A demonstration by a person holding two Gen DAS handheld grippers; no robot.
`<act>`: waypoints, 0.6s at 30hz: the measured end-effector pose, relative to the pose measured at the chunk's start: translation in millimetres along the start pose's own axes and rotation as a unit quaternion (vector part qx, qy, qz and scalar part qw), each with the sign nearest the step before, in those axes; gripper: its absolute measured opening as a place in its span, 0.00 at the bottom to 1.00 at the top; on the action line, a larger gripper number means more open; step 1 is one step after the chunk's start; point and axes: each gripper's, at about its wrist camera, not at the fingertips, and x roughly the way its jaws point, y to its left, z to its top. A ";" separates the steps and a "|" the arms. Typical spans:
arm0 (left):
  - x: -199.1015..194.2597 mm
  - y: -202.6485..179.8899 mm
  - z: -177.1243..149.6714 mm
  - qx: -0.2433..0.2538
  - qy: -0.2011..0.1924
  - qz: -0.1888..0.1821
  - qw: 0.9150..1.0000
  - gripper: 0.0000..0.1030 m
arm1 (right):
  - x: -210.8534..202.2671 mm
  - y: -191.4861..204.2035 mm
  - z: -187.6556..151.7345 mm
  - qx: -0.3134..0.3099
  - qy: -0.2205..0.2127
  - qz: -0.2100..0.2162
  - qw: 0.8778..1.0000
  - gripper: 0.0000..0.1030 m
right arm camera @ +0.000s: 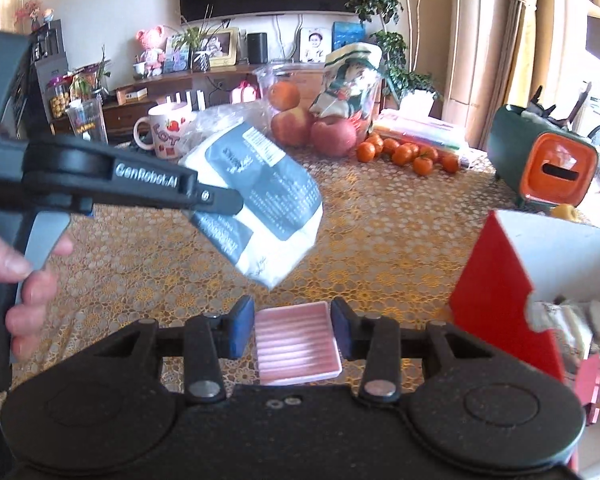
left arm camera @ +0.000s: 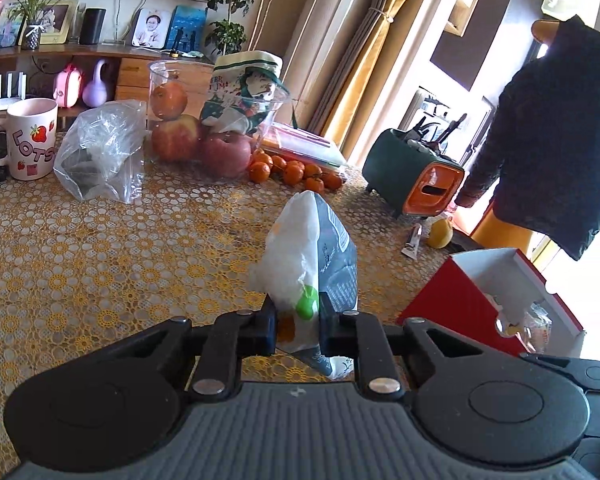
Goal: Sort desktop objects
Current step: 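Carry the wipes pack and pink tray with both tools over the red box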
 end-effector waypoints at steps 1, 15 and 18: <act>-5.1 -6.5 -0.9 0.002 -0.003 -0.003 1.000 0.17 | -6.5 -2.6 0.9 0.000 -0.005 -0.002 1.000 0.40; -58.8 -79.8 -8.4 0.034 -0.026 -0.030 0.999 0.17 | -80.0 -40.5 2.2 0.015 -0.055 -0.032 0.998 0.40; -66.0 -92.7 -11.7 0.040 -0.029 -0.034 0.998 0.17 | -92.2 -47.5 0.8 0.018 -0.063 -0.037 0.997 0.40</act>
